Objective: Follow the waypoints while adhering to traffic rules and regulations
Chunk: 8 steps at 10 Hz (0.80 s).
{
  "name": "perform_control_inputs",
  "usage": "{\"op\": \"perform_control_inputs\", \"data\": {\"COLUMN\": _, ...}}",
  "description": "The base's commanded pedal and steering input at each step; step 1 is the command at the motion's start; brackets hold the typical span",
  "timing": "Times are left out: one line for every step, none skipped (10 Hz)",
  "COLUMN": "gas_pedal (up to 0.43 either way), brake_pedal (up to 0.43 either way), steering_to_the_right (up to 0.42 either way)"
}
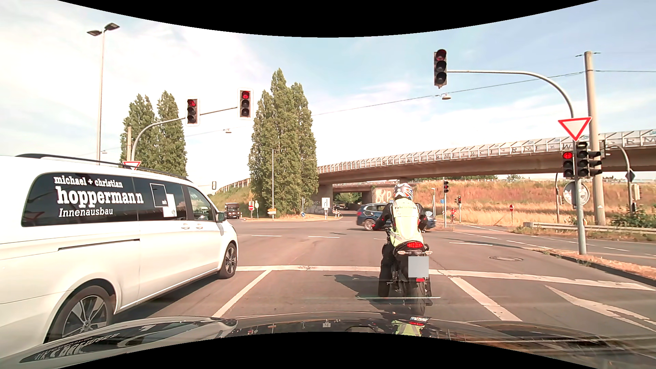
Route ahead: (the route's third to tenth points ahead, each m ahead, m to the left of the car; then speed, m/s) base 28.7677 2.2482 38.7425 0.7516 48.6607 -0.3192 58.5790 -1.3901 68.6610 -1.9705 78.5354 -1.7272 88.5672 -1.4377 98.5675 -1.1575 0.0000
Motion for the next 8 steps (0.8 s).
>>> {"op": "perform_control_inputs", "data": {"gas_pedal": 0.000, "brake_pedal": 0.000, "steering_to_the_right": 0.123}}
{"op": "perform_control_inputs", "data": {"gas_pedal": 0.000, "brake_pedal": 0.000, "steering_to_the_right": 0.123}}
{"op": "perform_control_inputs", "data": {"gas_pedal": 0.000, "brake_pedal": 0.000, "steering_to_the_right": 0.124}}
{"op": "perform_control_inputs", "data": {"gas_pedal": 0.000, "brake_pedal": 0.000, "steering_to_the_right": 0.123}}
{"op": "perform_control_inputs", "data": {"gas_pedal": 0.000, "brake_pedal": 0.000, "steering_to_the_right": 0.123}}
{"op": "perform_control_inputs", "data": {"gas_pedal": 0.000, "brake_pedal": 0.000, "steering_to_the_right": 0.123}}
{"op": "perform_control_inputs", "data": {"gas_pedal": 0.000, "brake_pedal": 0.000, "steering_to_the_right": 0.124}}
{"op": "perform_control_inputs", "data": {"gas_pedal": 0.000, "brake_pedal": 0.000, "steering_to_the_right": 0.123}}
